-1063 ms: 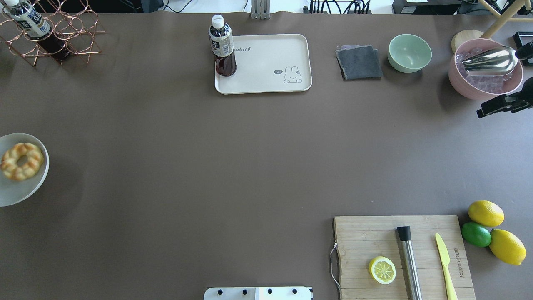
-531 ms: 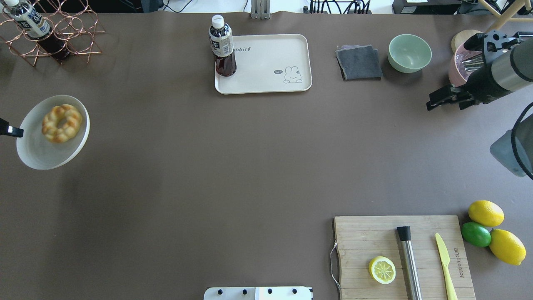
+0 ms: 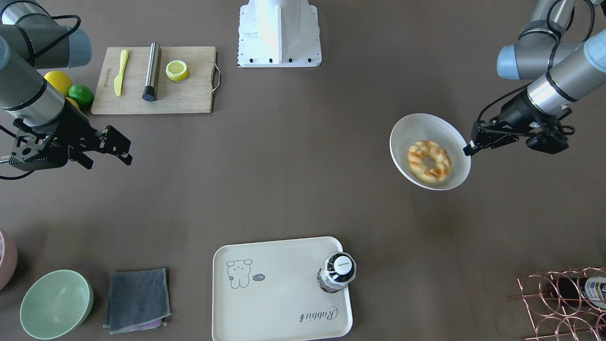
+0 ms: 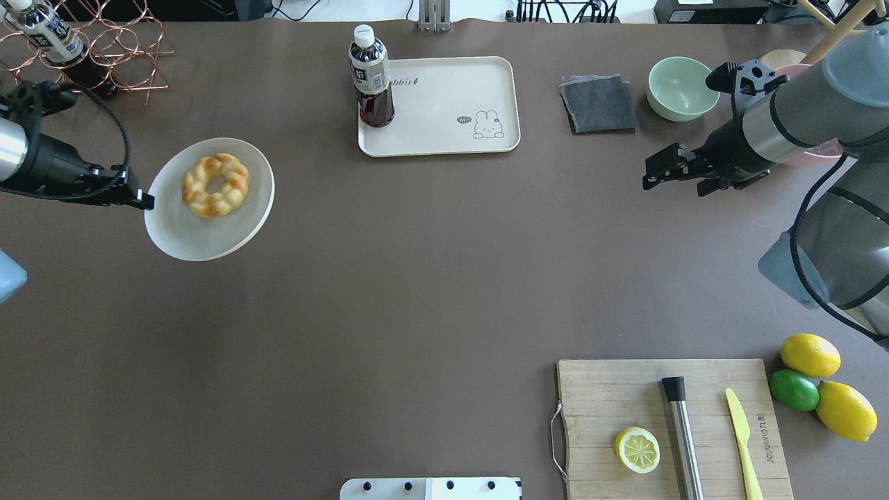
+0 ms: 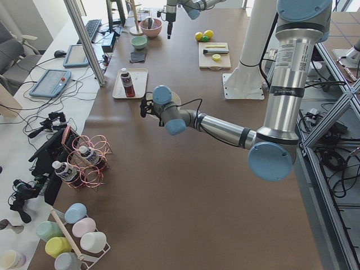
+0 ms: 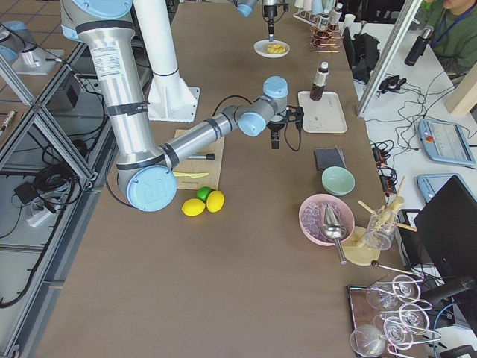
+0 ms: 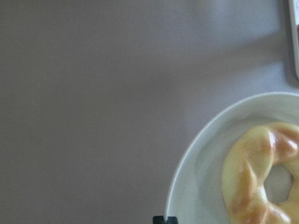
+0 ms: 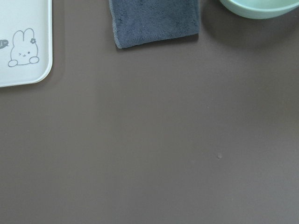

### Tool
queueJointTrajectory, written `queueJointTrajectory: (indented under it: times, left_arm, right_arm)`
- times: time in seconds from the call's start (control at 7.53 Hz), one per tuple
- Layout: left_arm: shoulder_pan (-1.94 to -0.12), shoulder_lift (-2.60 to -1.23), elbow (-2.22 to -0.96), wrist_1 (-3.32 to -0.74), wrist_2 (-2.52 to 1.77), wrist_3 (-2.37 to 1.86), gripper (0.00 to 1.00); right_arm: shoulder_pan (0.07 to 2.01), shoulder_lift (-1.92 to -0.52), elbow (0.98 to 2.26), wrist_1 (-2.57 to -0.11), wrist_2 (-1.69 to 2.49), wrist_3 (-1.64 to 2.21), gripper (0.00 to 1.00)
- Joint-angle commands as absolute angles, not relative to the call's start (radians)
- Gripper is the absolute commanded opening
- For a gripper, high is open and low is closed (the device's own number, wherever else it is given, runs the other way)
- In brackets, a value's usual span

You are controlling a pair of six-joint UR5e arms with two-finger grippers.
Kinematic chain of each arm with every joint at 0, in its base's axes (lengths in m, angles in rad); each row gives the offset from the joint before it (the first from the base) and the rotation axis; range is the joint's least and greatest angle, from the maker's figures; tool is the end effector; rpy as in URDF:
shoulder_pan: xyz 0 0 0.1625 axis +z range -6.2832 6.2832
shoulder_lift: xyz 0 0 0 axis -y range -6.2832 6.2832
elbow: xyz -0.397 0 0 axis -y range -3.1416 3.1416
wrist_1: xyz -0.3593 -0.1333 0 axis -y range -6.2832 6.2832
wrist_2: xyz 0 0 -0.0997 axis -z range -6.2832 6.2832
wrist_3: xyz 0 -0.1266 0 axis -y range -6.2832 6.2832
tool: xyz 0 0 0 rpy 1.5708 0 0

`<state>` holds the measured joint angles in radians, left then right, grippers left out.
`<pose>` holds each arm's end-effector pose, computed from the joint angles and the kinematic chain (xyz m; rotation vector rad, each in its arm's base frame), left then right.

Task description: Place donut on tray

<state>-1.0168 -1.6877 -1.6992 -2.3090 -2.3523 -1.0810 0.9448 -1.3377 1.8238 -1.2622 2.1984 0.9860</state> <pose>0.2386 -0.4696 0.4363 0.1139 1.1614 -0.0819 -0.2758 -0.4822 0.3815 0.1030 -0.9627 0.0822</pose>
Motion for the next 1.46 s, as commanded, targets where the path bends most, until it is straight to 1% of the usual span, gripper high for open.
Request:
queueJointTrajectory:
  times: [0.0,0.13,0.27,0.4,0.66,1.06,1.33]
  left_arm:
    - [-0.844,-1.883,-1.928,-1.818,-2.173,-1.165,0.00]
    - [-0.745,-1.989,-1.948,-1.675,-2.067,-1.231,0.00]
    - [-0.674,-2.084,-1.948,-1.592,-2.018,-1.283,0.00]
    - [-0.590,-2.135,-1.939,-1.573,-1.970,-1.381,0.00]
    - [-0.485,-2.187,-1.910,-1.571,-1.857,-1.446,0.00]
    - [-0.414,-2.291,-1.827,-1.569,-1.764,-1.537,0.00]
    - [-0.405,-2.383,-1.804,-1.493,-1.756,-1.575,0.00]
  right_arm:
    - [0.887,-1.324,1.879,-1.259,2.194,1.099,1.00]
    - [0.870,-1.313,1.906,-1.258,2.194,1.130,1.00]
    - [0.849,-1.307,1.919,-1.256,2.194,1.132,1.00]
    - [0.830,-1.283,1.927,-1.256,2.194,1.134,1.00]
    - [0.773,-1.250,1.950,-1.262,2.192,1.227,1.00]
    - [0.743,-1.255,1.957,-1.261,2.194,1.241,1.00]
    - [0.741,-1.262,1.957,-1.264,2.195,1.241,0.99]
